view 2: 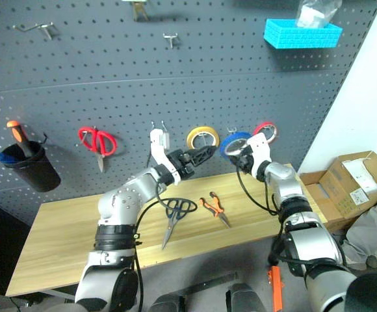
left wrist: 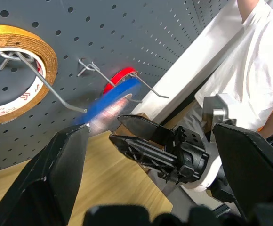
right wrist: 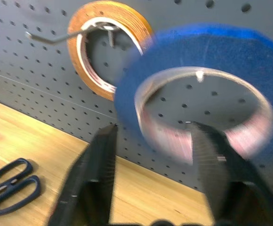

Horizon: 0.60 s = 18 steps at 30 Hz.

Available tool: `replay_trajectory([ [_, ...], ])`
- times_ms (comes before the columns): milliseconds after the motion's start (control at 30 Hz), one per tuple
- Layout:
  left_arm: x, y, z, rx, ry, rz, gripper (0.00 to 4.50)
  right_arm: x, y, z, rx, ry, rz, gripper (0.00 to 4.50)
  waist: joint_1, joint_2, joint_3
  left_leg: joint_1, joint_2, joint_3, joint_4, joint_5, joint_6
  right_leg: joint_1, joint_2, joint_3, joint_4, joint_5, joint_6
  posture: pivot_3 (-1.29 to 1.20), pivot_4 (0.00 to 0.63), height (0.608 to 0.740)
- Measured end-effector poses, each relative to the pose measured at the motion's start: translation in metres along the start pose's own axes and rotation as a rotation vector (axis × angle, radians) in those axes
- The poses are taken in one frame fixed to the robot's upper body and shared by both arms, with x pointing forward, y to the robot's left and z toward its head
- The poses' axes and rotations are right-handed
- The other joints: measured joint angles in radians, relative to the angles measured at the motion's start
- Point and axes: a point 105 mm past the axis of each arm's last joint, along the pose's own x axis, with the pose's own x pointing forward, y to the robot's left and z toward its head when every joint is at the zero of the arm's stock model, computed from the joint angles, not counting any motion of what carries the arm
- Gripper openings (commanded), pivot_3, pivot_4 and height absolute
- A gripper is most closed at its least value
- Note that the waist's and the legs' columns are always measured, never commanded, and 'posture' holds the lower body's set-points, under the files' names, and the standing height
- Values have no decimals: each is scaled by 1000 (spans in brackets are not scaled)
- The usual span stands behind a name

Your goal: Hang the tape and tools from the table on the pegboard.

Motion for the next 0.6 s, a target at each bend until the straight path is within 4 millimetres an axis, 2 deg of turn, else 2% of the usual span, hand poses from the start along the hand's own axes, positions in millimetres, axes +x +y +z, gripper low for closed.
replay_trajectory([
  [67,-1,2,-3,7,12,6,4500,-1,0,-3,-6,9,-7,4250,0,0,-1,0,0,0,0,0,0,0,0,0,0,0,0,46,18,740],
  [100,-2,3,-6,9,21,11,4500,-3,0,-7,-5,12,-15,4463,0,0,-1,0,0,0,0,0,0,0,0,0,0,0,0,44,22,740],
  [233,-10,8,-16,39,55,38,4500,-17,-1,-30,19,59,-99,4463,1,0,-1,-1,0,0,0,0,0,0,0,0,0,0,0,41,52,740],
  [300,-18,12,-26,99,99,70,4500,-30,6,-46,55,123,-125,4463,4,0,-1,0,0,0,-1,0,0,0,0,1,0,-1,0,30,71,740],
  [433,-40,28,-68,153,232,155,4500,-56,33,-85,161,342,-133,4463,7,4,3,0,0,1,0,0,0,-2,0,2,2,-1,-1,16,112,740],
  [533,-50,25,-93,151,284,170,4500,-58,48,-82,172,421,-111,4463,6,5,8,2,0,2,0,1,1,-1,0,3,4,-4,-7,13,141,740],
  [600,-51,21,-100,135,285,176,4500,-55,57,-78,159,461,-80,4463,8,5,13,5,0,1,1,1,3,0,0,2,5,-5,-7,15,152,740],
])
